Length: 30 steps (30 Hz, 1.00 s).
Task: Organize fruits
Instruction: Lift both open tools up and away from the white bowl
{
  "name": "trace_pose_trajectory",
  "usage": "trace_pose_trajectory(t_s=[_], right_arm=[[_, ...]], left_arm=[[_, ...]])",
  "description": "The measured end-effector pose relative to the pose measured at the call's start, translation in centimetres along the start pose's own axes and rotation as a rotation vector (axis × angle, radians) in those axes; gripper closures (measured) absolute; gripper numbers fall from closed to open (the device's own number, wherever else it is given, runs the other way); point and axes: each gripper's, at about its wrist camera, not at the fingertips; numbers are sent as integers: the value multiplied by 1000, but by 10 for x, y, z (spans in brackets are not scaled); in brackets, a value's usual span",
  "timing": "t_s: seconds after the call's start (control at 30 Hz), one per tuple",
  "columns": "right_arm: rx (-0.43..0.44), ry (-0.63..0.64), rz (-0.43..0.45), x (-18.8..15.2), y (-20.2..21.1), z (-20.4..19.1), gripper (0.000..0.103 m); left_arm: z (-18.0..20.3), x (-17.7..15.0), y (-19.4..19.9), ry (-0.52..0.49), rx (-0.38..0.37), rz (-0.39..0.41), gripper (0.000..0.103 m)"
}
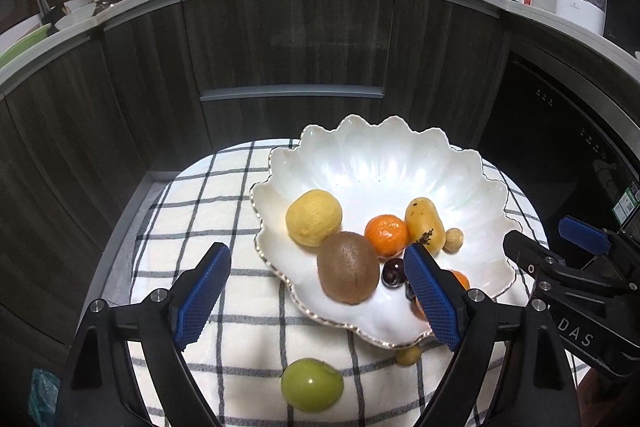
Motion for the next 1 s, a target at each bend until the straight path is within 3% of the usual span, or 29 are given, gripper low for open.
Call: trace_pose_trajectory(t_s=[1.0], right_arm=[[26, 28, -25, -47, 15, -26, 30]], left_arm=[[-26, -58, 25, 20, 33, -21, 14]])
Point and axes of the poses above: each gripper's, at about its wrist camera, not at the fingertips, and y roughly against the way its jaws point, z to its right, x to its top, and after that the axes turned 4 degrees about y, right-handed
